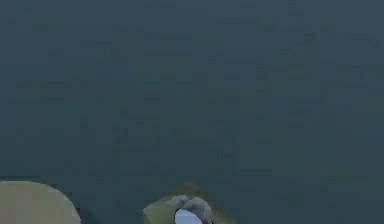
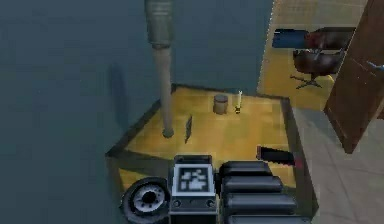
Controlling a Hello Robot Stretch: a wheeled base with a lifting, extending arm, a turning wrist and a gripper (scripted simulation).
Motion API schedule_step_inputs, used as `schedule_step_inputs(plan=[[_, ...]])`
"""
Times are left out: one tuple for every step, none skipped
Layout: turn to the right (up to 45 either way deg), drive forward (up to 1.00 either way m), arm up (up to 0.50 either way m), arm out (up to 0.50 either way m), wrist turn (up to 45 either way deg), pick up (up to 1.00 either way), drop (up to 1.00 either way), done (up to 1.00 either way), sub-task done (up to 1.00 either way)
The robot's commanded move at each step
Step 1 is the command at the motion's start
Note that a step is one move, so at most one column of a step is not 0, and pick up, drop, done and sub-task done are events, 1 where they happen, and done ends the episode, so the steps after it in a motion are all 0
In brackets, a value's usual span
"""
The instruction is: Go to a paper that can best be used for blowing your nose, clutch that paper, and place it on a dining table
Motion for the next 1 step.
schedule_step_inputs(plan=[[-18.0,0.00,0.00,0.00,0.0,0.00,0.00,0.00,0.00]])
